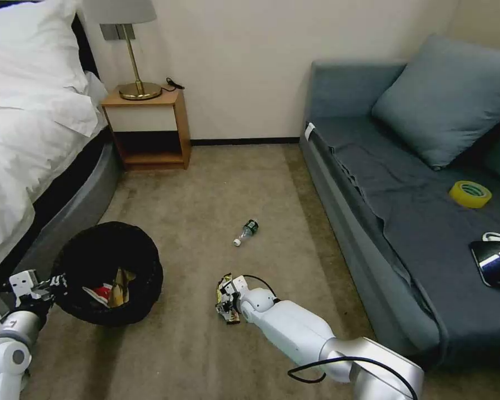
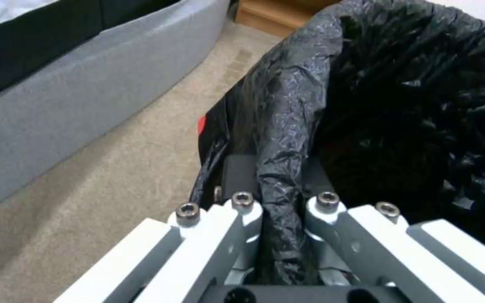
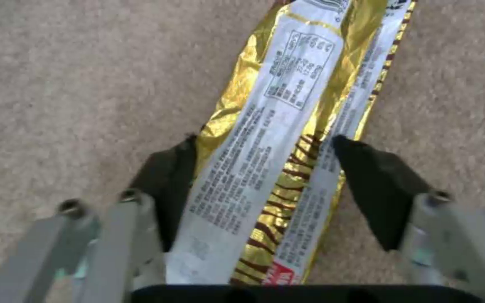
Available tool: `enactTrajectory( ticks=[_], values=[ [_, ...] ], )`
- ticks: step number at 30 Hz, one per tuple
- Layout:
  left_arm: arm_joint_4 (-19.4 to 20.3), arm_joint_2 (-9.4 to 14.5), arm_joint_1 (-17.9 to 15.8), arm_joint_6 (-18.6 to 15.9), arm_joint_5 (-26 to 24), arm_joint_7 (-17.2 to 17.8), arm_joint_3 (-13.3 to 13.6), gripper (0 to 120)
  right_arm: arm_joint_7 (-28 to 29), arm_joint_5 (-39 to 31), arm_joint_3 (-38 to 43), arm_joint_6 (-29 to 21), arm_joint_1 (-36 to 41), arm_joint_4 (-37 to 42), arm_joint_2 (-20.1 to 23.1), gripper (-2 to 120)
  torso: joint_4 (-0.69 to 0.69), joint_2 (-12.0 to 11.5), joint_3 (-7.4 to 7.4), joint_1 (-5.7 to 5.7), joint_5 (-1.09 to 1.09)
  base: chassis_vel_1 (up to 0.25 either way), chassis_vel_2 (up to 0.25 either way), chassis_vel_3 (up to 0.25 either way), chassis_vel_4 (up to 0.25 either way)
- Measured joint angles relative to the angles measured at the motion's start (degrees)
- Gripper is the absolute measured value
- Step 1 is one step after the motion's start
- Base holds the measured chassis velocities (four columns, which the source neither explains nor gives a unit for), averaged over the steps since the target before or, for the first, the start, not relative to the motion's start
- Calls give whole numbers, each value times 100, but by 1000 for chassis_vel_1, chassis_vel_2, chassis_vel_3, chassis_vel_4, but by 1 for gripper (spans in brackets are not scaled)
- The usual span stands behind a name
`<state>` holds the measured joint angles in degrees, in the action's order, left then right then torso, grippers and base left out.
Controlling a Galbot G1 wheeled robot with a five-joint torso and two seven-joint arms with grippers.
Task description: Pick up the trash bin, then pick up the garbage on the floor and place it into the trash bin.
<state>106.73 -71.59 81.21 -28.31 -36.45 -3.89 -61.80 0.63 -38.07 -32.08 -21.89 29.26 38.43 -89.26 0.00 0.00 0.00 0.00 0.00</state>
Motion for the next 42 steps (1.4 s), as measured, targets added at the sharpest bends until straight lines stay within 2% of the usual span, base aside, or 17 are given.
enactTrajectory(
  ticks=[3,6,7,10,11,13,15,25,31,35,36,39,40,42],
  values=[
    [-13,0,-2,1,11,-10,13,4,-60,52,3,61,0,-16,30,44,0,0,0,0,0,0,0,0,0],
    [-18,-2,-3,4,16,-13,20,4,-67,69,8,79,2,-26,32,39,0,0,0,0,0,0,0,0,0],
    [-20,-7,-2,4,23,-15,26,4,-69,80,11,88,6,-30,32,29,0,0,0,0,0,0,0,0,0],
    [-20,-15,2,7,30,-18,30,4,-77,119,13,123,19,-44,30,23,0,0,0,0,0,0,0,0,0],
    [-19,-16,7,7,33,-19,31,4,-80,139,18,148,22,-65,19,14,0,0,0,0,0,0,0,0,0],
    [-15,-17,9,7,33,-19,31,4,-81,150,23,165,23,-79,10,11,0,0,0,0,0,0,0,0,0],
    [15,-23,17,7,35,-19,31,4,-82,186,36,242,22,-114,-1,0,0,0,0,0,0,0,0,0,0],
    [126,-95,45,-1,55,-8,88,4,10,219,209,419,26,-8,76,0,1,0,0,0,1,0,0,0,0],
    [179,-143,44,-21,90,12,177,4,214,121,465,445,-40,549,376,0,0,0,0,0,1,0,0,0,0],
    [206,-161,47,-47,63,29,332,4,453,71,716,550,-148,1453,829,0,0,0,0,0,2,0,0,0,0],
    [206,-161,47,-47,63,29,332,4,453,71,716,550,-148,1453,829,0,0,0,0,0,2,0,0,0,0],
    [211,-184,51,-67,35,49,554,4,745,-60,1011,721,-263,2313,1193,0,-1,0,0,0,1,0,0,0,0],
    [211,-184,51,-67,35,49,554,4,745,-60,1011,721,-263,2313,1193,0,-1,0,0,0,1,0,0,0,0],
    [214,-205,50,-93,9,59,651,4,845,-227,1132,767,-297,2803,1348,0,-1,0,0,0,2,0,0,0,0]
  ],
)
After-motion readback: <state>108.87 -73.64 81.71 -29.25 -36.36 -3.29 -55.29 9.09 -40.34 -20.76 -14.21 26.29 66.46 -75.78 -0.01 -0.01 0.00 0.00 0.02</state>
